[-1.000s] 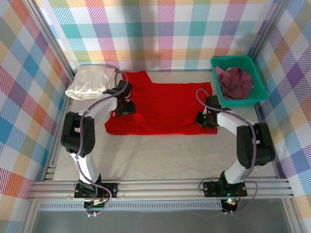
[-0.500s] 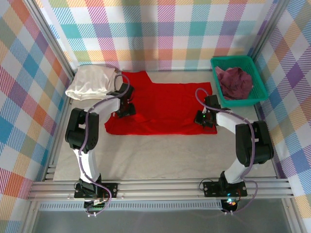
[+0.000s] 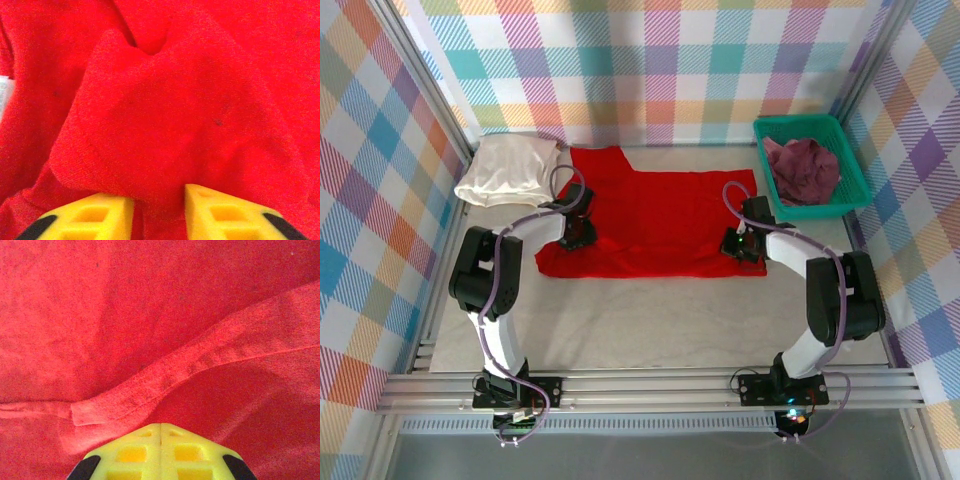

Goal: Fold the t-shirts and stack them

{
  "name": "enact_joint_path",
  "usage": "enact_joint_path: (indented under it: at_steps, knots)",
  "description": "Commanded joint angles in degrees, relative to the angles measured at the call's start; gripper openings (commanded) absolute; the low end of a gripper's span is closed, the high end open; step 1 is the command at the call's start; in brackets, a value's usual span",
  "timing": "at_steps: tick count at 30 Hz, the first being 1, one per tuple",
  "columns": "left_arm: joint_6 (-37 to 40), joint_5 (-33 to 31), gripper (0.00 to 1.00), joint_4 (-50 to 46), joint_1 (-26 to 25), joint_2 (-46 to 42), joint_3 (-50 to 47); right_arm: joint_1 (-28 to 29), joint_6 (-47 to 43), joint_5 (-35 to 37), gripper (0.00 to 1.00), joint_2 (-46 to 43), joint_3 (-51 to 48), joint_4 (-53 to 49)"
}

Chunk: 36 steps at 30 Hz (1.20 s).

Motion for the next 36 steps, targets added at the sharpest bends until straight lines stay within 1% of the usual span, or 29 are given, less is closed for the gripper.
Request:
enact_joint_path:
  at_steps: [1,4,6,7,10,14,17,23,25,26,27,28,29,32,34,36]
  knots:
    - [0.86,-0.62,0.17,1.15,-1.10,-1.83,0.81,0.15,-0.56,-0.43,0.00,-2.40,-0.58,-0.71]
    - [0.98,-0.30,0.11,0.54,-1.23,-1.62,1.57,0.10,-0.57,-0.32,0.00,-2.53,-0.60,-0.81]
    - [1.13,-0.63,0.01,0.52,-1.28,-1.66,1.58,0.16,-0.49,-0.49,0.00,-2.53,-0.59,-0.62]
    - [1.16,-1.08,0.00,0.39,-1.28,-1.74,1.65,0.16,-0.49,-0.58,0.00,-2.53,-0.59,-0.68]
    - [1.48,-1.40,0.00,-0.28,-1.36,-1.88,2.65,0.15,-0.49,-0.76,0.00,-2.60,-0.50,-0.95]
    - [2.58,-2.27,0.00,-2.47,-1.80,-1.32,6.29,0.16,-0.75,-0.67,0.00,-2.79,-0.55,-1.08]
    - [3.76,-2.54,0.00,-5.14,-2.06,1.09,11.22,0.16,-0.75,-0.67,0.00,-2.72,-0.52,-0.89]
    - [4.49,-0.34,0.00,-9.18,-2.98,7.74,21.34,0.16,-0.53,-1.11,0.00,-2.97,-0.60,-1.11]
    - [4.83,0.32,0.13,-10.39,-3.53,9.85,24.82,0.15,-0.48,-1.03,0.00,-2.97,-0.53,-1.23]
    - [5.04,0.61,0.17,-11.00,-3.94,10.88,26.61,0.16,-0.57,-1.03,0.00,-2.97,-0.60,-1.32]
    - [5.13,0.88,0.27,-11.77,-4.32,11.75,28.76,0.16,-0.57,-1.10,0.00,-2.97,-0.60,-1.33]
    - [5.35,0.98,0.34,-12.40,-4.56,12.47,30.24,0.14,-0.58,-1.11,0.00,-2.88,-0.55,-1.33]
    - [5.51,0.98,0.37,-13.11,-4.85,13.10,32.22,0.15,-0.57,-1.24,0.00,-2.88,-0.50,-1.48]
    - [5.62,0.94,0.38,-13.05,-5.30,12.24,33.53,0.16,-0.66,-1.47,0.00,-3.05,-0.28,-1.74]
    - [5.42,1.63,0.38,-10.67,-5.41,9.21,30.92,0.15,-0.92,-1.42,0.00,-3.06,-0.16,-1.97]
    - [4.28,2.24,0.40,-7.51,-5.45,4.95,25.79,0.15,-1.13,-1.21,0.00,-3.15,-0.13,-2.20]
